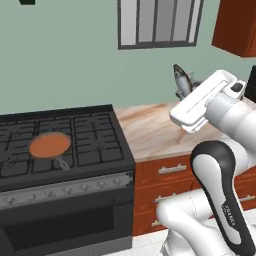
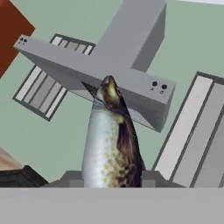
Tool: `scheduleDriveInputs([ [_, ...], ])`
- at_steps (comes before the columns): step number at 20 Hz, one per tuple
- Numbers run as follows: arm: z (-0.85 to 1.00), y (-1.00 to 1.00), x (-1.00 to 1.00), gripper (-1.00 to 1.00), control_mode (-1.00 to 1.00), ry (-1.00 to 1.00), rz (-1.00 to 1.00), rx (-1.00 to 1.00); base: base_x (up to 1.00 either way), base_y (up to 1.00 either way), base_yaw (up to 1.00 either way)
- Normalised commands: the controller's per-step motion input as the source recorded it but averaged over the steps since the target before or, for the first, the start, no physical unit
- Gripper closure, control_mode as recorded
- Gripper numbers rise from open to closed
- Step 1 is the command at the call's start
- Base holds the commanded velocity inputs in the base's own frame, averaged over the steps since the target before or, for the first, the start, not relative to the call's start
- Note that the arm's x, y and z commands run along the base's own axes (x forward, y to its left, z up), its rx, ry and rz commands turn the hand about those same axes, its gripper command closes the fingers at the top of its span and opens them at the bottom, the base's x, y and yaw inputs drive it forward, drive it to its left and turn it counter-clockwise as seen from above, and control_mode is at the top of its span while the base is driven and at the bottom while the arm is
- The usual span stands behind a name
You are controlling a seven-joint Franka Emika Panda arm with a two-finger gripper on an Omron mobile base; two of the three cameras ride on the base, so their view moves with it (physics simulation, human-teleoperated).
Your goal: Retrieve the fish from the fridge and place it on the saucepan with marinade on the stove.
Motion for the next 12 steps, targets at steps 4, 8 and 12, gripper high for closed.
scheduleDriveInputs([
  [4, 0.0, 0.0, 0.0, 1.0, 1.0, 0.0, 0.0, 0.0, 0.0, 1.0, 0.03],
  [8, 0.0, 0.0, 0.0, 1.0, 1.0, 0.0, 0.0, 0.0, 0.0, 1.0, 0.02],
  [12, 0.0, 0.0, 0.0, 1.0, 1.0, 0.0, 0.0, 0.0, 0.01, 1.0, 0.0],
])
